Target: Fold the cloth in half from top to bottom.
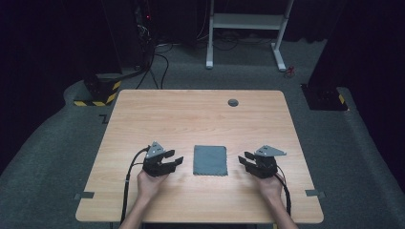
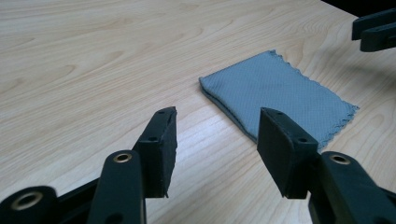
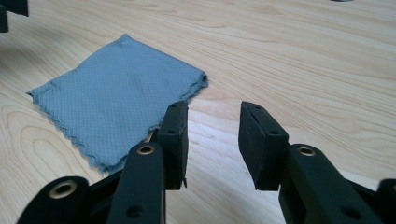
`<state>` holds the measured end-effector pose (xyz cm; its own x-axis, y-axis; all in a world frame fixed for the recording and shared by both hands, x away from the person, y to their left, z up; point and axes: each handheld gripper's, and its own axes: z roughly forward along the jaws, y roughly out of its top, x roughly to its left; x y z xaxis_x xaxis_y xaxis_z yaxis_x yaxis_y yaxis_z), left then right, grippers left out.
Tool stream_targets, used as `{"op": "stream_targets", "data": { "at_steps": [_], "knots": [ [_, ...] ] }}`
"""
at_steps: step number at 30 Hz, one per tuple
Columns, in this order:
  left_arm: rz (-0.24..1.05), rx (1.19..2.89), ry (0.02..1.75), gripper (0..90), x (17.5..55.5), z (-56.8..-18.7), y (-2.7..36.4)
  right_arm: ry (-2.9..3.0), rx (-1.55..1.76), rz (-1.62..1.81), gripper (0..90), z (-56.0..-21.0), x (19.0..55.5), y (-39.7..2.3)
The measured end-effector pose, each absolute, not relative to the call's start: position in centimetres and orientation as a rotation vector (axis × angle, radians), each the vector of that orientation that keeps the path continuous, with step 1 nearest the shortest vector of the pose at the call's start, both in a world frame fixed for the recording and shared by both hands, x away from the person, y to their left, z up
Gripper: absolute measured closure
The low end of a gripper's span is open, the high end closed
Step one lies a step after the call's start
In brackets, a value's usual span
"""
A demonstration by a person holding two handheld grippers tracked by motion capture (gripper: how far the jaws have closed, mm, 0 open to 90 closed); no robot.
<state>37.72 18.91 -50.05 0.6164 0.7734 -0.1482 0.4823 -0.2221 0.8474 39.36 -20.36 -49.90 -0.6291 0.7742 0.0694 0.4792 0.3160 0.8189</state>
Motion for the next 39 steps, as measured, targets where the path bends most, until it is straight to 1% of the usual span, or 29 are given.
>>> {"op": "stream_targets", "data": {
  "at_steps": [7, 16, 21, 27, 39],
  "knots": [
    [0.38, 1.857, 1.033, 44.8, 37.1, -50.2, 20.4, 2.195, 1.156, 1.248, 58.5, -49.5, 38.5, -22.5],
    [0.398, 1.825, 1.075, 43.7, 36.5, -50.3, 21.8, 2.172, 1.17, 1.23, 57.1, -49.7, 37.8, -23.7],
    [0.421, 1.837, 1.109, 43.2, 36.1, -50.7, 22.4, 2.17, 1.19, 1.193, 53.6, -50.1, 37.6, -24.3],
    [0.437, 1.861, 1.143, 42.5, 35.7, -51.4, 23.0, 2.162, 1.21, 1.139, 52.0, -50.5, 37.2, -25.3],
    [0.511, 1.916, 1.24, 42.5, 35.6, -52.6, 24.5, 2.143, 1.258, 1.038, 51.9, -51.8, 37.0, -26.8]
  ]
}}
